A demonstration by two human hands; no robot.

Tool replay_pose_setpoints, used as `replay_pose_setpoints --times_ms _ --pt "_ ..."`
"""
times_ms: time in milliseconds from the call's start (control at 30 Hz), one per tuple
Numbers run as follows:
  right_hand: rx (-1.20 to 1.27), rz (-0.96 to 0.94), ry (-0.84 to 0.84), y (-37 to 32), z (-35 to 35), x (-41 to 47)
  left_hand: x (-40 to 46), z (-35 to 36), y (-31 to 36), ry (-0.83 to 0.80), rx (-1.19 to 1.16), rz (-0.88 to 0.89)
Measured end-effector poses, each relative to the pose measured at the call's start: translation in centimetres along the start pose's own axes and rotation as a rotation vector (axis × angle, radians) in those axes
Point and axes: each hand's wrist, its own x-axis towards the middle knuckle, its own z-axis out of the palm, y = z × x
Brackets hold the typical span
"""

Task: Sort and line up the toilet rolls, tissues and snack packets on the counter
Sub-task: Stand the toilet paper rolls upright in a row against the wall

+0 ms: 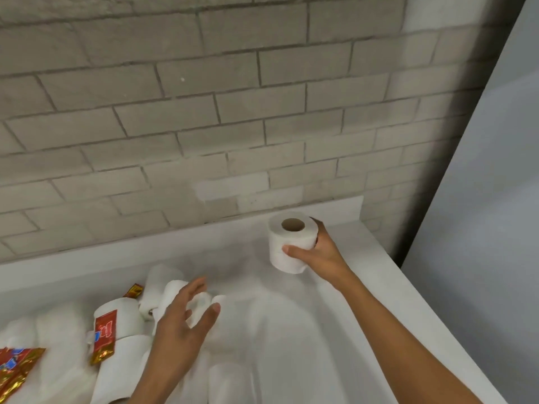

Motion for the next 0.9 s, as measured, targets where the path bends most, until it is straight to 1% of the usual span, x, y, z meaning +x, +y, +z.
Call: replay_pose_setpoints --times_ms 133,333,467,533,633,733,900 --pt "-0.111 -0.016 0.129 2.3 -4.2 4.8 1.9 -0.1 -0.2 0.085 0.111 -0.054" --pt "-0.163 0.003 0.186 6.1 -9.0 10.8 4.8 -2.0 -1.0 0.257 0.219 -0.155" --pt "-0.161 -0.036 0.200 7.7 -10.0 13.2 7.3 -3.7 -2.0 0.342 0.275 -0.167" --pt "-0.163 -0.044 0.232 8.7 -9.9 14.3 8.9 -4.6 -2.5 0.360 0.363 -0.218" --pt "-0.179 -0.031 0.280 10.3 -9.3 15.1 11.6 -5.5 -3.6 0.295 0.494 -0.342" --pt "-0.159 0.033 0.316 11.5 -8.6 15.3 14.0 -5.9 -4.8 0.194 0.545 -0.467" --pt "-0.183 0.101 0.315 12.8 -8.1 15.8 17.0 -4.9 -6.3 0.114 0.626 -0.557"
